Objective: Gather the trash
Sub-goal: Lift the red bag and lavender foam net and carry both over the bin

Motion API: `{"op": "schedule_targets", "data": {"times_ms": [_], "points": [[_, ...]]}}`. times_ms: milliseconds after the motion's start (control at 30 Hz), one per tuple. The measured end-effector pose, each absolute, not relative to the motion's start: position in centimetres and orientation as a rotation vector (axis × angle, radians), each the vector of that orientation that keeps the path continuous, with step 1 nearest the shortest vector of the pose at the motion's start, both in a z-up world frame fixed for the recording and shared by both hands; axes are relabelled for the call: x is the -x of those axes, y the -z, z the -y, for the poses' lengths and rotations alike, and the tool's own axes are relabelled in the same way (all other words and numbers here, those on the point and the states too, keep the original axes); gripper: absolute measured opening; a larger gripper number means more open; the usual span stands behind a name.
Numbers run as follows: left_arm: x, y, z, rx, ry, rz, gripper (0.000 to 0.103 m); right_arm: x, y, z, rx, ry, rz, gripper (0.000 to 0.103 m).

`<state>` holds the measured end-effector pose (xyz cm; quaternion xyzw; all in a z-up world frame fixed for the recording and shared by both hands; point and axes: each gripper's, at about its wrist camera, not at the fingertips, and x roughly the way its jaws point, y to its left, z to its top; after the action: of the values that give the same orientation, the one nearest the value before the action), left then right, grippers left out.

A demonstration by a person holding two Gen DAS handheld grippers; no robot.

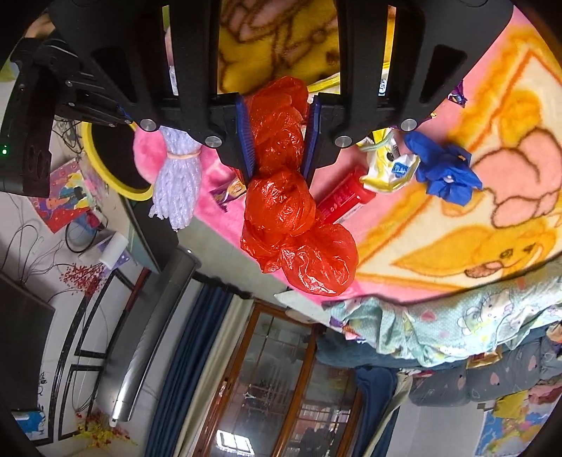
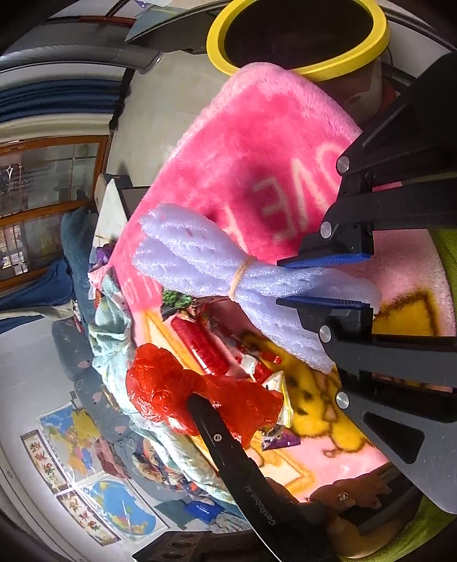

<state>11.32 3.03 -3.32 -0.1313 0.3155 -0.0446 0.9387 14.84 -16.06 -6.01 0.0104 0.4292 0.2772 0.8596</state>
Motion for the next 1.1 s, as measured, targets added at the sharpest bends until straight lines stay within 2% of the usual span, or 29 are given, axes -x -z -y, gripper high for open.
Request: {"op": "schedule_targets", "data": {"times_ms": [1100], "points": [[-9.8, 0.6, 3.6, 0.172, 0.232, -0.582, 0.019, -16.5, 1.9, 24.9, -0.149, -0.419, -0.783, 0.015]]}}
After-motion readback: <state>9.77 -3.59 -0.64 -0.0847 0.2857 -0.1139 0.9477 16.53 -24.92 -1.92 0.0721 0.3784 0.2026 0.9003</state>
